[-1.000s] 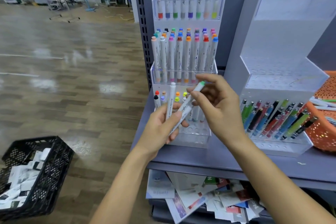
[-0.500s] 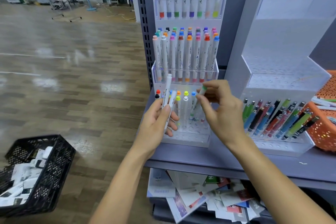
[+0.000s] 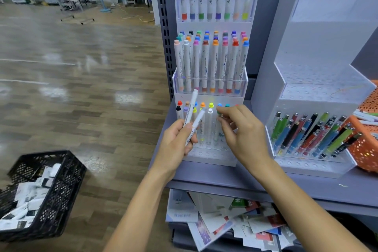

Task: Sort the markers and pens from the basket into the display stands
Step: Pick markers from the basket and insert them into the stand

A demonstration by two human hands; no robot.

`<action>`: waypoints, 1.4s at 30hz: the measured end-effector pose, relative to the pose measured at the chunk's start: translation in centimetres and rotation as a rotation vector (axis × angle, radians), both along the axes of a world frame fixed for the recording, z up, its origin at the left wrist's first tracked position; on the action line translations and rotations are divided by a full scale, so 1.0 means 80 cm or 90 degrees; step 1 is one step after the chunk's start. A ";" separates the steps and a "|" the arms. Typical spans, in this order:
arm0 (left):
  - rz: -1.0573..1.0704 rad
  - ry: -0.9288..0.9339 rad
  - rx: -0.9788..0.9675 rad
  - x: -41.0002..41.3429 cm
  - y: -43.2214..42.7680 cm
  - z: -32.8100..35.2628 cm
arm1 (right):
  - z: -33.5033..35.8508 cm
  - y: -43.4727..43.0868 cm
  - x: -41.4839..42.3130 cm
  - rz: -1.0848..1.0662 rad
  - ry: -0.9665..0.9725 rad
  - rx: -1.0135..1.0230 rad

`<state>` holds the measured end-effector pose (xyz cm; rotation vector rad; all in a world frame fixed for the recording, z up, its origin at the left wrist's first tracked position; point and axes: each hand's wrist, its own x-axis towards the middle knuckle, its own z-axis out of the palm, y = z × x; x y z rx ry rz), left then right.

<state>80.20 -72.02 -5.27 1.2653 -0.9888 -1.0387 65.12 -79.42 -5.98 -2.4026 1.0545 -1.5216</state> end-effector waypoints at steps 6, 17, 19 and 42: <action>-0.053 0.025 -0.039 -0.010 0.000 0.008 | 0.029 0.028 -0.004 0.122 -0.169 0.186; -0.016 -0.100 -0.123 -0.003 -0.010 0.002 | 0.073 0.020 -0.034 0.133 -0.357 0.185; -0.003 -0.124 -0.124 0.002 -0.011 0.001 | 0.069 0.012 -0.039 0.083 -0.283 0.125; 0.004 -0.177 -0.102 0.003 -0.017 -0.009 | 0.009 -0.006 -0.020 -0.025 0.059 0.022</action>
